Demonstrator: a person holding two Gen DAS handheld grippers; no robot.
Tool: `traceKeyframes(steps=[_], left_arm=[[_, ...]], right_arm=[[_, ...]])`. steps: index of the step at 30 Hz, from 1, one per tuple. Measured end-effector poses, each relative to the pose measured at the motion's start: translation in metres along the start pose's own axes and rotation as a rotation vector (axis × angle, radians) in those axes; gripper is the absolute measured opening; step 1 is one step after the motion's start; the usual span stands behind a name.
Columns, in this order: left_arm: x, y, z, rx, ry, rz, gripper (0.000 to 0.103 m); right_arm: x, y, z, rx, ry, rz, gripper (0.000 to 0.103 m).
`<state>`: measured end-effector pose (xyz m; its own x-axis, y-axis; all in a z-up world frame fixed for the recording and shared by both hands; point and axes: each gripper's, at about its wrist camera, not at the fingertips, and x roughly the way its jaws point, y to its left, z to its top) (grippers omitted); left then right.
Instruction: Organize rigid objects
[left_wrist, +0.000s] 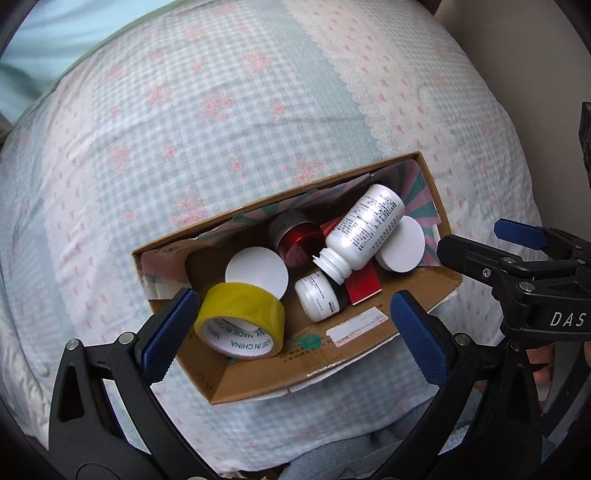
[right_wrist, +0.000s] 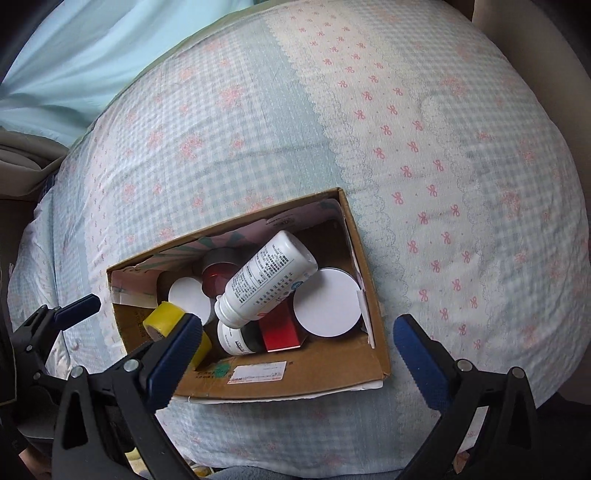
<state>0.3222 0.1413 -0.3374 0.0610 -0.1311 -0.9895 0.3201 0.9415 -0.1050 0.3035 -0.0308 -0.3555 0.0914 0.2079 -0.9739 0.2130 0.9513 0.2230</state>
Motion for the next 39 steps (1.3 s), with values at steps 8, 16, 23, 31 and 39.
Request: traceKeyframes(steps=[8, 16, 23, 31, 39], left_arm=[[-0.110, -0.005, -0.042, -0.038, -0.238, 0.067, 0.103], [-0.242, -0.036, -0.087, -0.096, -0.579, 0.126, 0.103], [-0.320, -0.093, -0.137, -0.132, -0.798, 0.180, 0.103], [-0.344, -0.153, -0.173, -0.178, -0.901, 0.225, 0.103], [-0.337, -0.179, -0.198, -0.227, -0.938, 0.252, 0.103]], right_arm=[[-0.085, 0.017, -0.029, -0.098, -0.174, -0.008, 0.103], [-0.226, 0.026, -0.079, -0.186, -0.504, -0.075, 0.103], [-0.312, 0.004, -0.122, -0.219, -0.723, -0.079, 0.103], [-0.349, -0.033, -0.159, -0.282, -0.825, -0.114, 0.103], [-0.352, -0.052, -0.174, -0.327, -0.868, -0.090, 0.103]])
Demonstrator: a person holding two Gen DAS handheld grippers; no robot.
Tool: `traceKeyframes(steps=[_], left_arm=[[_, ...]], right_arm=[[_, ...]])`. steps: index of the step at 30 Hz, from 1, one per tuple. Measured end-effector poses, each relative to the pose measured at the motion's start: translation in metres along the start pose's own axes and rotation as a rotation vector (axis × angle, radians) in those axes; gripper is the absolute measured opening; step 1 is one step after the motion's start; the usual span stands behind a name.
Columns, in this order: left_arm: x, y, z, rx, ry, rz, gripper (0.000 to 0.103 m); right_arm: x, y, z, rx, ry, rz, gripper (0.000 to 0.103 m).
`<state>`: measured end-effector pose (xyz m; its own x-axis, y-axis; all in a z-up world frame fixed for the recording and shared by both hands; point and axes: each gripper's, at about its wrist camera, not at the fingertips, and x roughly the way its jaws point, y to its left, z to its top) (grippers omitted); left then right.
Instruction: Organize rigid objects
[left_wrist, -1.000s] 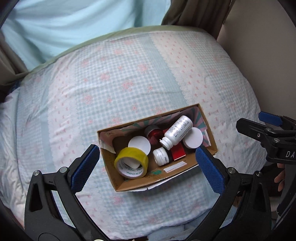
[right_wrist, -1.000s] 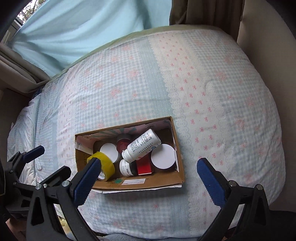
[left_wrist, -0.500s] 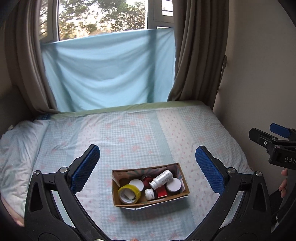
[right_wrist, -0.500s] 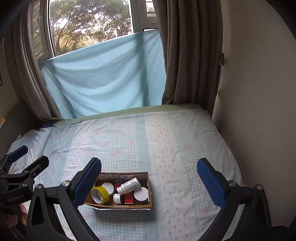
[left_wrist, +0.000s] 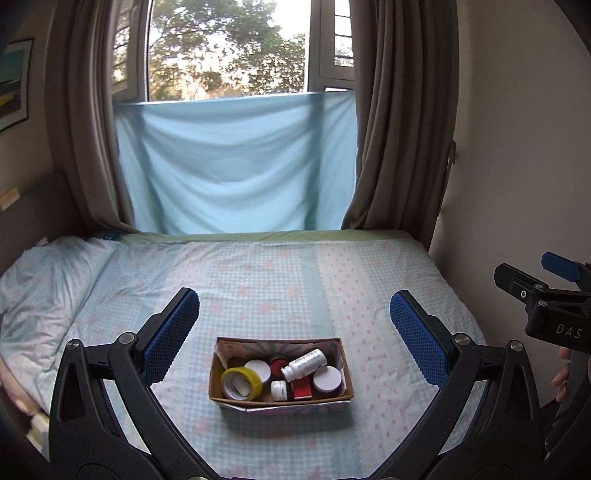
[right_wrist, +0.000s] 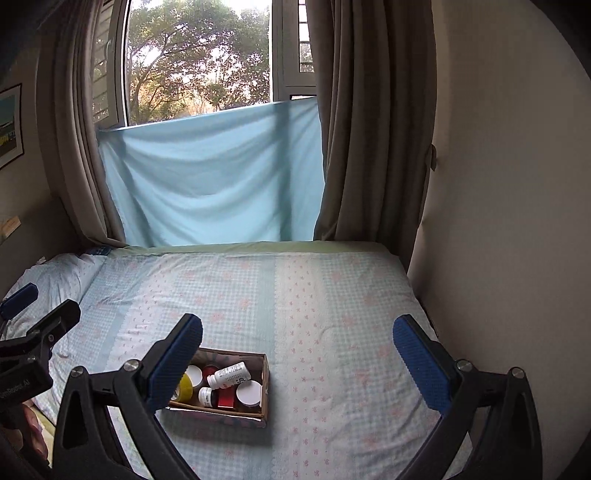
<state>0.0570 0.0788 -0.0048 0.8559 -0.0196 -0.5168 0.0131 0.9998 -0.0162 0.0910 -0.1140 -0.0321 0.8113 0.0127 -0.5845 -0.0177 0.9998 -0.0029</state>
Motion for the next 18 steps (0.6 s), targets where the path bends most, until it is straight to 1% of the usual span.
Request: traceKeyframes(steps=[9, 18], left_arm=[[-0.0056, -0.0071, -0.0082, -0.012, -0.006, 0.019, 0.103], [-0.0078, -0.0056, -0.0103, -0.029, -0.012, 0.034, 0.103]], right_arm=[[-0.0066, -0.0063, -0.0040, -0.015, -0.008, 0.024, 0.103], [-0.0074, -0.0066, -0.0063, -0.010, -0.016, 0.043, 0.103]])
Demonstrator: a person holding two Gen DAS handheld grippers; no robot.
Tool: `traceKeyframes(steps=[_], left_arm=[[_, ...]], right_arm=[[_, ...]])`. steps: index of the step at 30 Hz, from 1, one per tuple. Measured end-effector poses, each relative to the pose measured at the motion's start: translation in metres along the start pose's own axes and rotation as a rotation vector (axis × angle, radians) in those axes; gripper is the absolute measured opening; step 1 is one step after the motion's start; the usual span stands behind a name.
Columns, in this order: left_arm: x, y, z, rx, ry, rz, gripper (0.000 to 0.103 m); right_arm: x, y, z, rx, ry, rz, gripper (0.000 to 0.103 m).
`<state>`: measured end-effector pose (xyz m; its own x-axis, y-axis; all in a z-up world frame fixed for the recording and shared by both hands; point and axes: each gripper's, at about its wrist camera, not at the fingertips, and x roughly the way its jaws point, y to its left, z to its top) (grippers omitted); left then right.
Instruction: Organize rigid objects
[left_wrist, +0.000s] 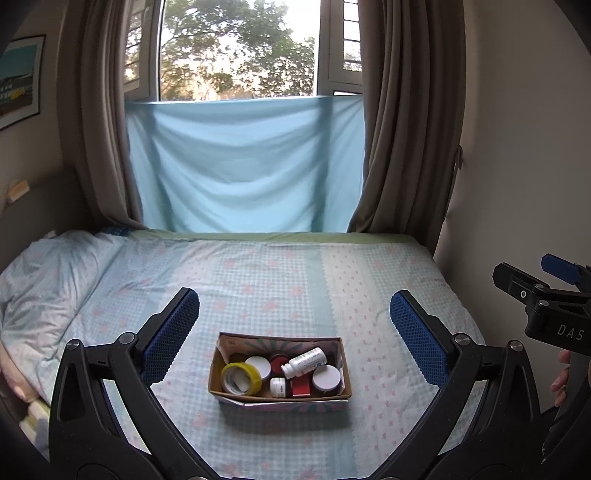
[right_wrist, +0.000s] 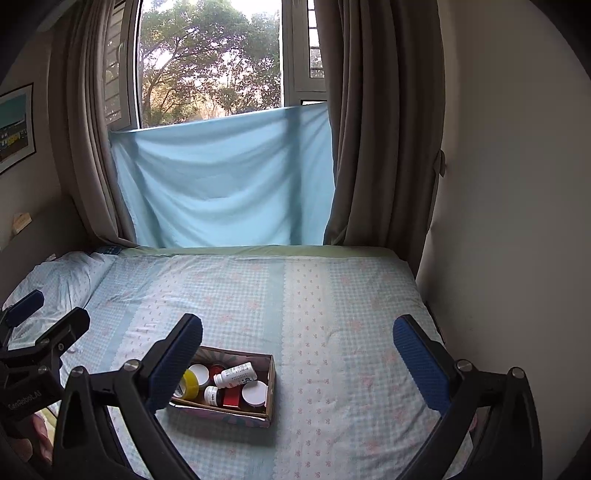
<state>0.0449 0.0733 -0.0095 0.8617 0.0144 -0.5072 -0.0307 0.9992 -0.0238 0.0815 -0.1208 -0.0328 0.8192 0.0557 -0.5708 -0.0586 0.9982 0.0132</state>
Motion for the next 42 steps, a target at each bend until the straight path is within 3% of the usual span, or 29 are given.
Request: traceKeyframes(steps=[22, 39, 42], left_arm=[[0.001, -0.001, 0.007, 0.021, -0.054, -0.006, 0.103], [0.012, -0.001, 0.009, 0.019, -0.042, -0.036, 0.103], [0.010, -0.002, 0.007, 0.022, -0.068, 0.001, 0.103]], right_arm=[[0.002, -0.003, 0.003, 0.020, -0.004, -0.032, 0.103], [0.007, -0.004, 0.008, 0.023, 0.001, -0.041, 0.103], [0.008, -0.003, 0.010, 0.022, 0.004, -0.042, 0.103]])
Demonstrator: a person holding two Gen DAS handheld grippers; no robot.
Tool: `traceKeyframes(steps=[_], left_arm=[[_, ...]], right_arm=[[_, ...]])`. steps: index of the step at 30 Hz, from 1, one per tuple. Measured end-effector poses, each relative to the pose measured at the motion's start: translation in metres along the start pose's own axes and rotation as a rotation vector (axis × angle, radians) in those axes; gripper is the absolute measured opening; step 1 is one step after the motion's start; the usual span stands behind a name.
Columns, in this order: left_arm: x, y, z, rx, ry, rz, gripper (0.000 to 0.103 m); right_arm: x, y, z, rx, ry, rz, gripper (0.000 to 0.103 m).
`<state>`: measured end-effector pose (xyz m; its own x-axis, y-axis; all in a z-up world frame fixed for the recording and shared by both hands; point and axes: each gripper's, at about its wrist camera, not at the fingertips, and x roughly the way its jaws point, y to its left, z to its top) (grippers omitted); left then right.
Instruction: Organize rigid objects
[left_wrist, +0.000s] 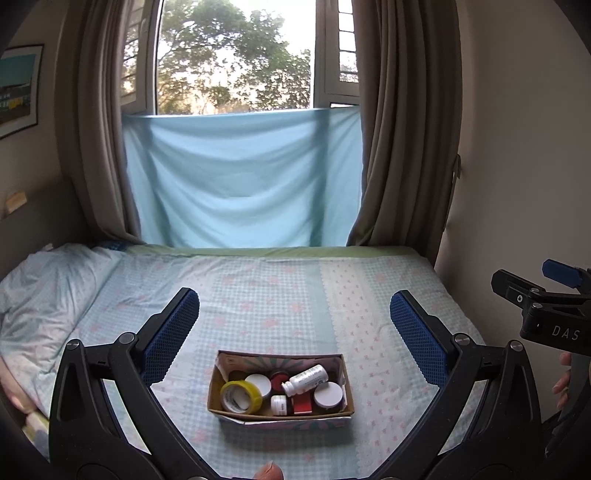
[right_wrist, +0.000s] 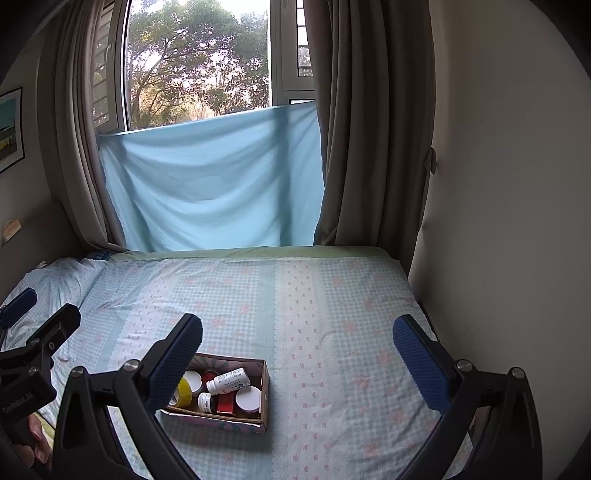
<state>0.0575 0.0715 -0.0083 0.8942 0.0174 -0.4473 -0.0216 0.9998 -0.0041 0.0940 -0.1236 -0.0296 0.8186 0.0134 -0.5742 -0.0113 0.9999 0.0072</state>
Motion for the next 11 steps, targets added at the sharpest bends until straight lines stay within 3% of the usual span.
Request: traceKeyframes(steps=[5, 11], left_arm=[[-0.0055, -0.0021, -0.0004, 0.014, -0.043, -0.016, 0.103], [0.0005, 0.0009, -0.0026, 0.003, -0.023, -0.050, 0.103]], right_arm=[[0.0011, -0.0002, 0.0005, 0.006, -0.001, -0.002, 0.103], [0.0049, 0.0000, -0.0020, 0.013, 0.009, -0.002, 0.103]])
